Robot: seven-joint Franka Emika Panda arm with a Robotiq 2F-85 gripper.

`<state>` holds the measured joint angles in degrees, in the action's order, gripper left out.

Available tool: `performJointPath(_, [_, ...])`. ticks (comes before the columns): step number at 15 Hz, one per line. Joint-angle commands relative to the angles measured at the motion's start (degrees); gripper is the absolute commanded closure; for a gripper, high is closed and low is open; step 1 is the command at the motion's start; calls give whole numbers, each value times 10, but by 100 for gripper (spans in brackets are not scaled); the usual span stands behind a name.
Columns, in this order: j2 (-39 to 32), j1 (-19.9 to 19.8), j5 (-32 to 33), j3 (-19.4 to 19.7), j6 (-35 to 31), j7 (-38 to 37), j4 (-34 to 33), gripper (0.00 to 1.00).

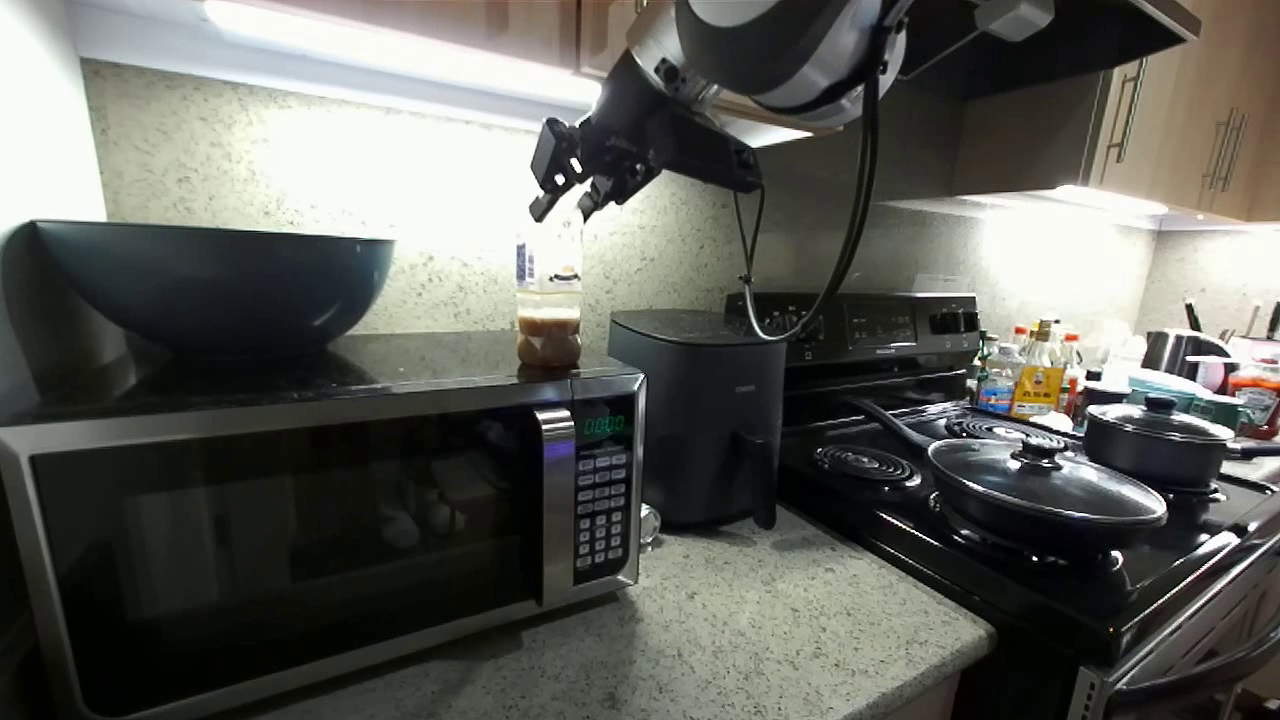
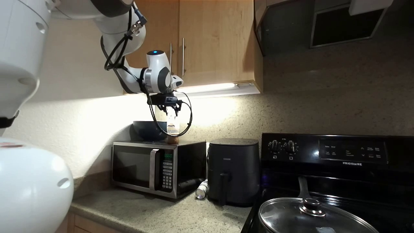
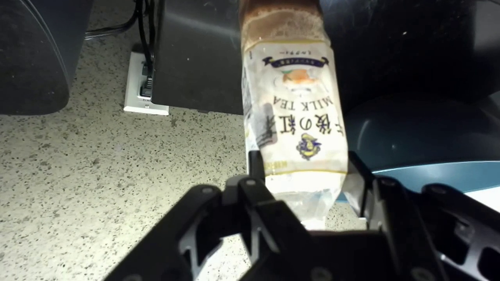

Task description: Pick up the bottle from the counter and put it on top of the microwave

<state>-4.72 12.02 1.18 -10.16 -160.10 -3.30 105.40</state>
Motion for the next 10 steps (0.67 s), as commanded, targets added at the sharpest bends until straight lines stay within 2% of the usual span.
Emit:
performJointPath(1, [-51, 2, 41, 11, -13, -23, -7, 74])
performJointPath(4, [-59, 7, 63, 17, -9, -40, -20, 74])
performJointPath(5, [-60, 9, 73, 20, -4, -49, -22, 56])
performJointPath(6, [-59, 10, 79, 20, 1, -53, -23, 24])
performJointPath(8, [-52, 12, 88, 19, 15, -63, -20, 24])
performJointPath(10, [-43, 15, 94, 17, 29, -68, -12, 12])
